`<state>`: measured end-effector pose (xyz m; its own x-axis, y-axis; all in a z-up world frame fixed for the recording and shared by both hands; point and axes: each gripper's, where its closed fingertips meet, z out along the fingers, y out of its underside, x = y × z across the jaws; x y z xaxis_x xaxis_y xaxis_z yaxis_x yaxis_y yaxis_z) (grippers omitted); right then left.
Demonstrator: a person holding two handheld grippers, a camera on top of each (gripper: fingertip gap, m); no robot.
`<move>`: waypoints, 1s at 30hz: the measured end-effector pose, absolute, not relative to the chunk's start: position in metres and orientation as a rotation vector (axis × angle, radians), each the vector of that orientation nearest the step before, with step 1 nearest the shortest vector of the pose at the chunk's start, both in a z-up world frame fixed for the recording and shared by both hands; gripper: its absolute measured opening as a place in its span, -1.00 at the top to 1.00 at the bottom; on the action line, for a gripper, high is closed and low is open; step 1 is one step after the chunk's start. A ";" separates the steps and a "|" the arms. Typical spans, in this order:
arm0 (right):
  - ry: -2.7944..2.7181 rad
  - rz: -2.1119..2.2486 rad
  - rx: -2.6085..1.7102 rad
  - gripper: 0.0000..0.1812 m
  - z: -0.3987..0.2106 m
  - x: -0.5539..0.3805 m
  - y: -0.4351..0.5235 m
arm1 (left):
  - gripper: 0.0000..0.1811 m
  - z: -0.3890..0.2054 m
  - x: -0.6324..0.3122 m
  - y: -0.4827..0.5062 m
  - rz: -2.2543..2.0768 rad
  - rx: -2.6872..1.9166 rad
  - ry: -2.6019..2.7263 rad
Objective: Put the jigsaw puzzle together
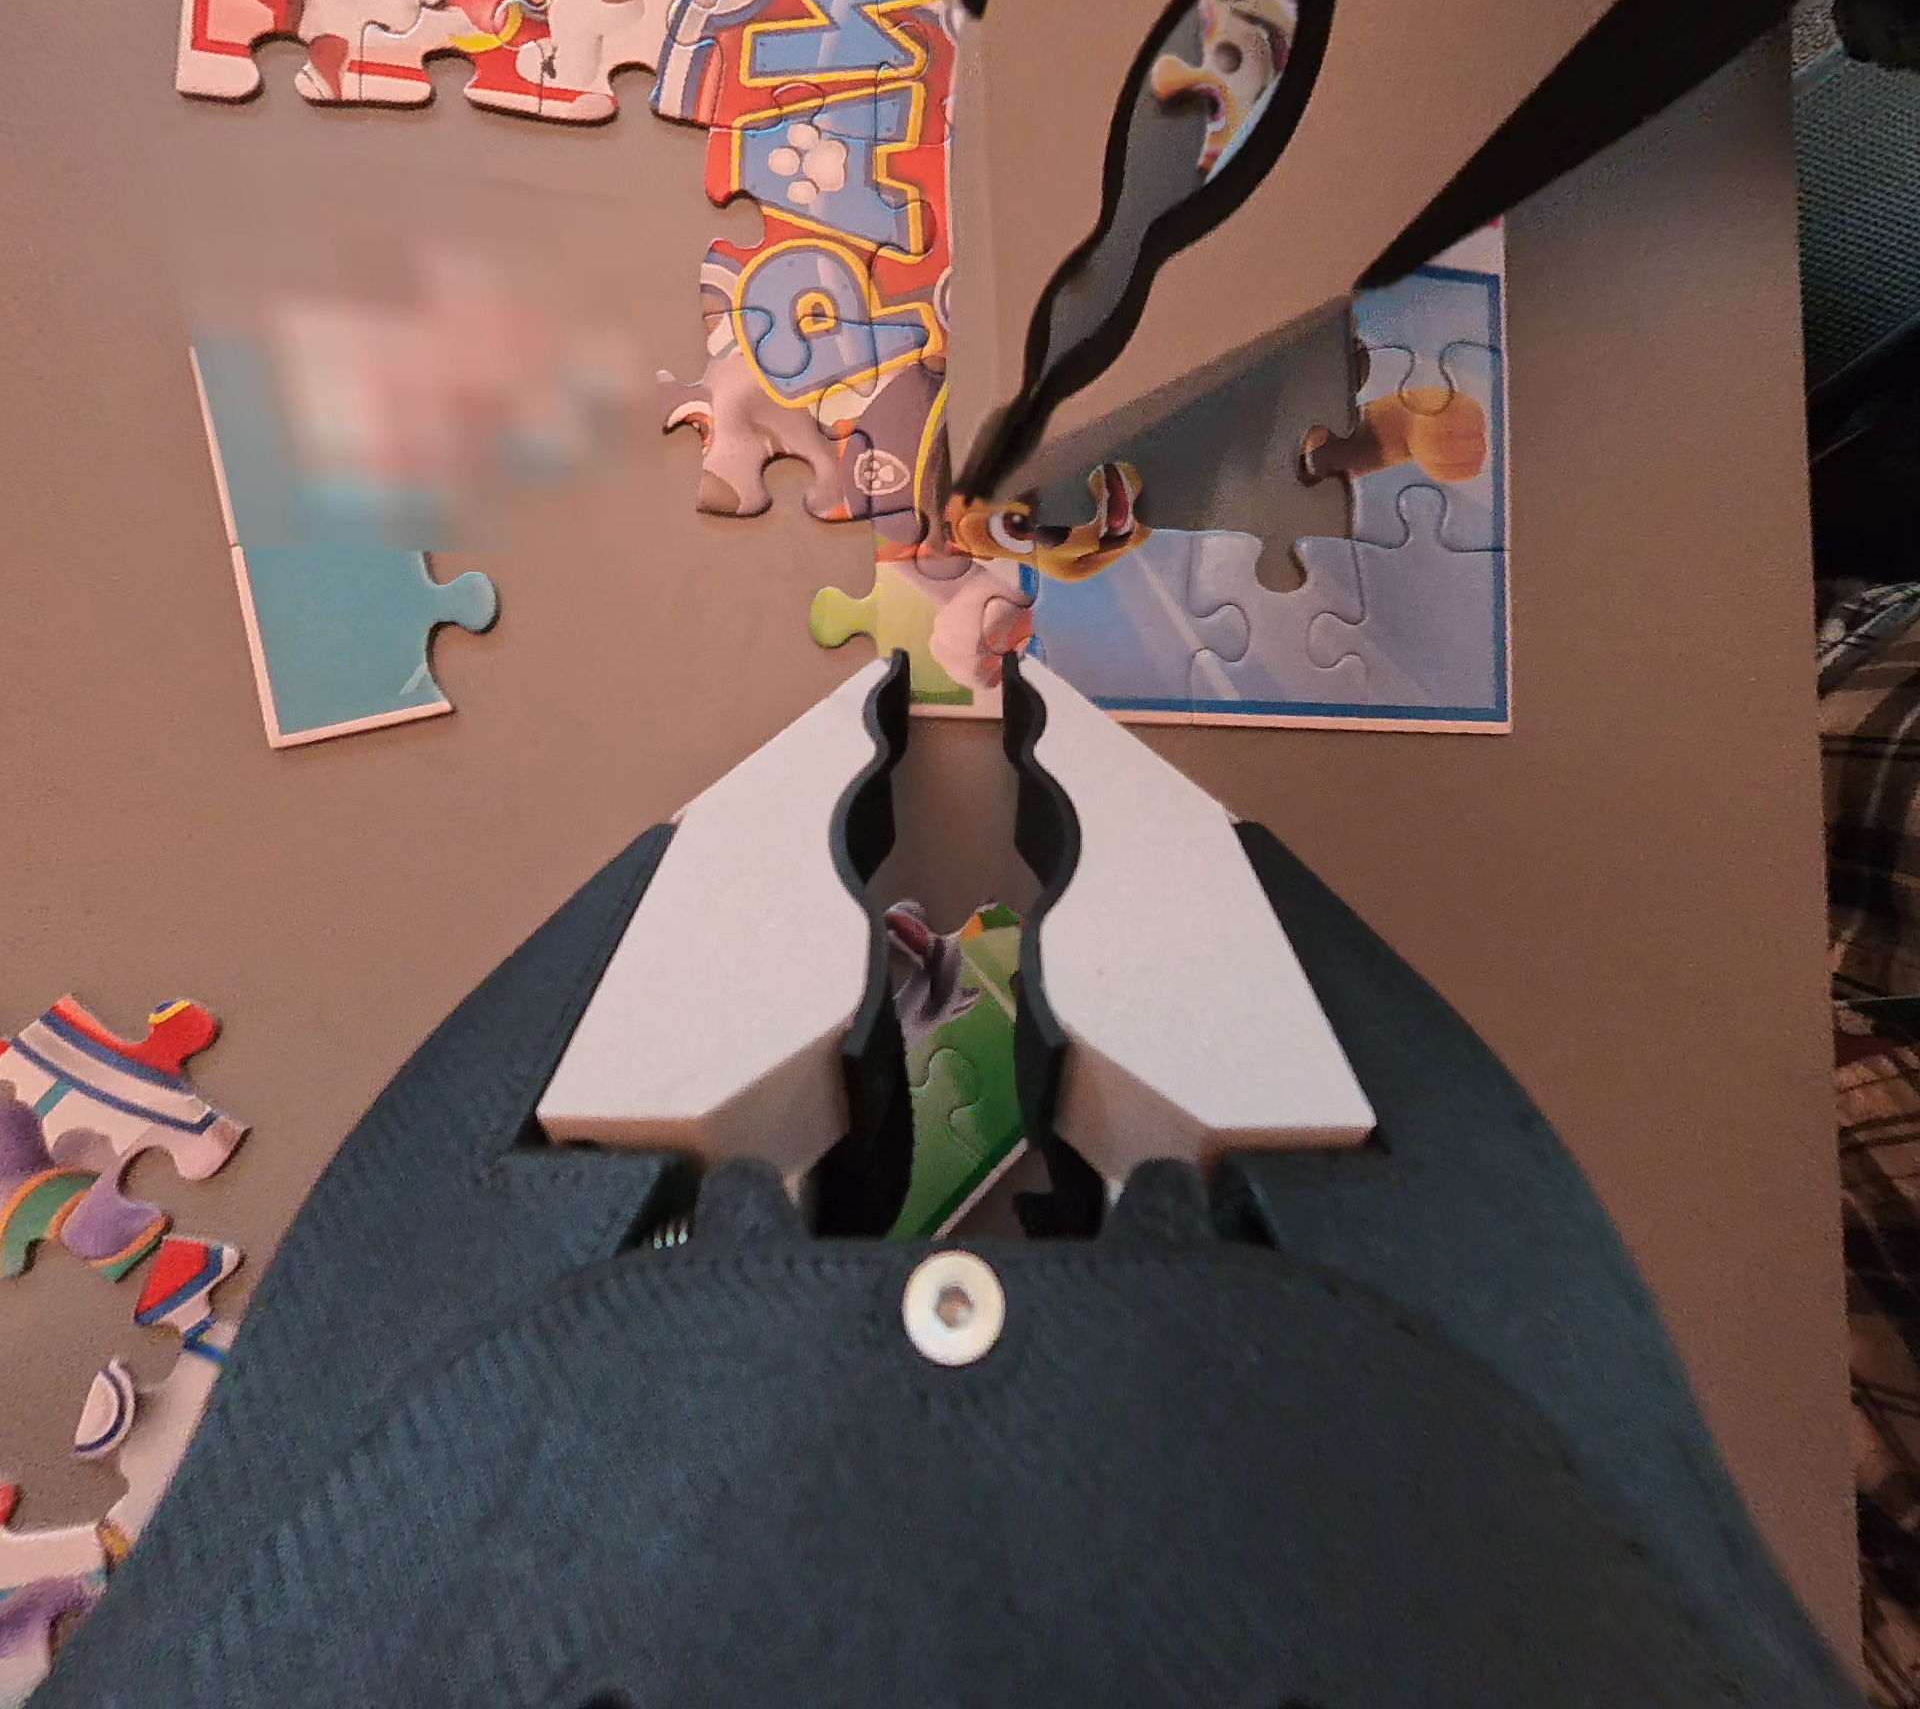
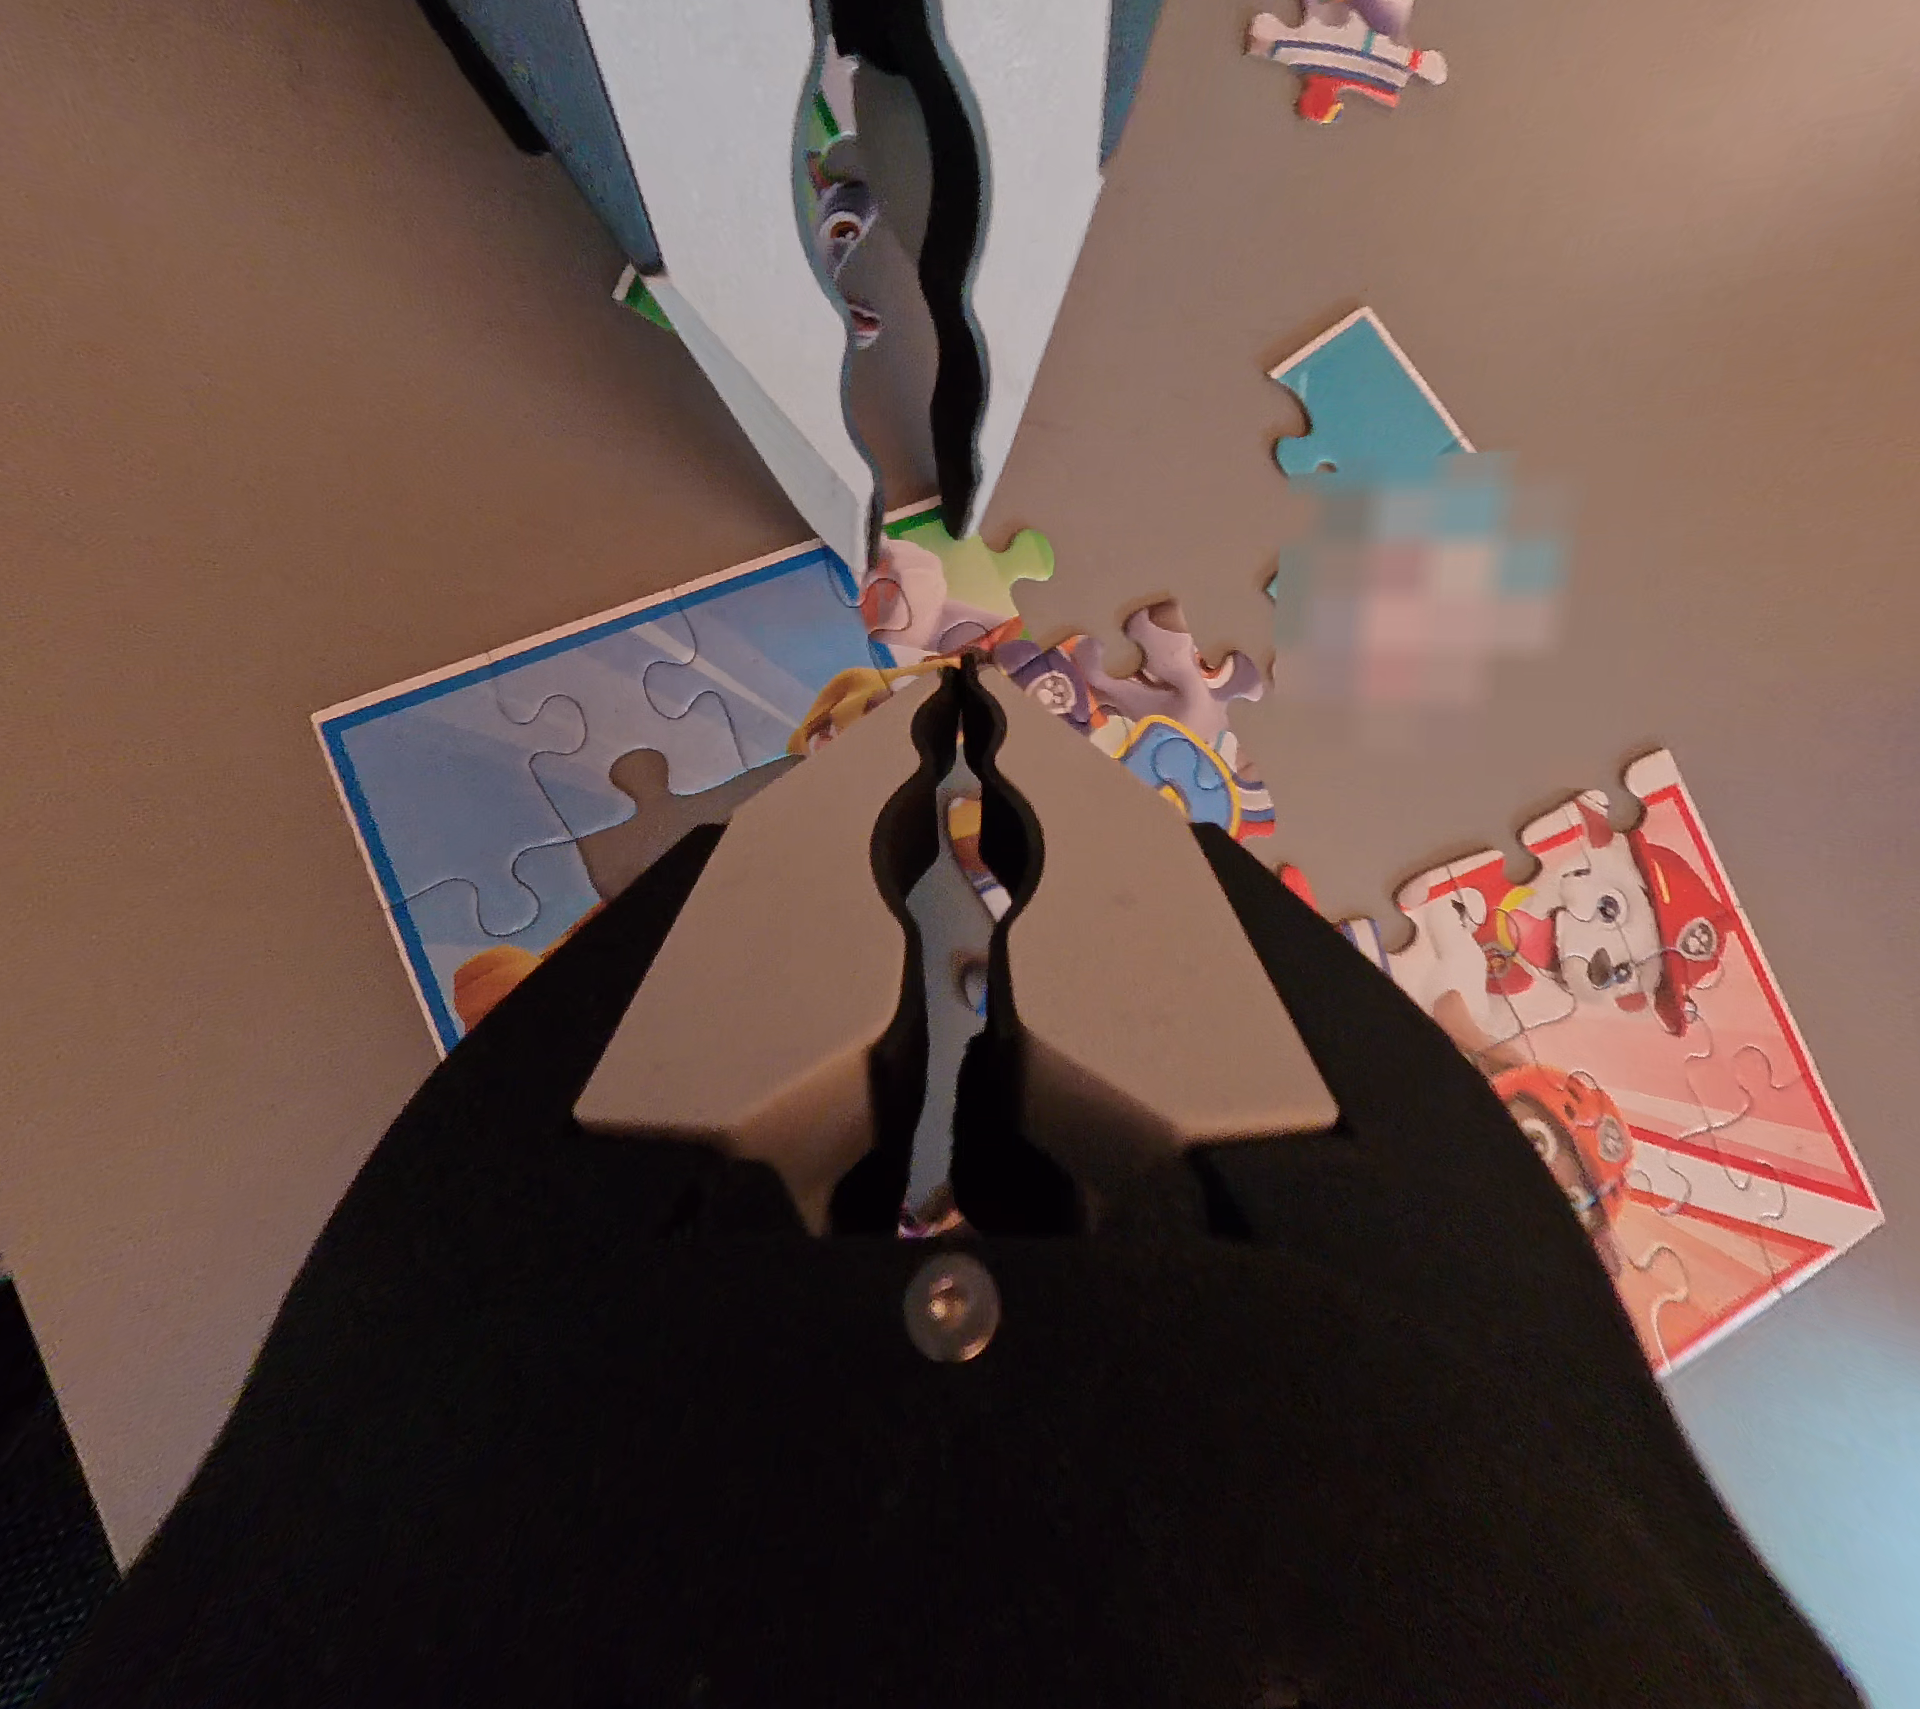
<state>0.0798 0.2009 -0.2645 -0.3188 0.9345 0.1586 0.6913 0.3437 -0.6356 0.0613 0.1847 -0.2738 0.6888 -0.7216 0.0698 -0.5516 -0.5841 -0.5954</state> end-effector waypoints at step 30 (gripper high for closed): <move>-2.173 0.615 -1.366 1.00 -0.253 0.069 0.194 | 0.66 -0.247 0.017 0.173 -0.327 -2.391 0.812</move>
<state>0.0686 0.1943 -0.2529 -0.3737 0.9117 0.1705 0.6871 0.3956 -0.6094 0.0167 0.1732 -0.2474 0.7840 -0.6193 0.0415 -0.4755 -0.6423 -0.6011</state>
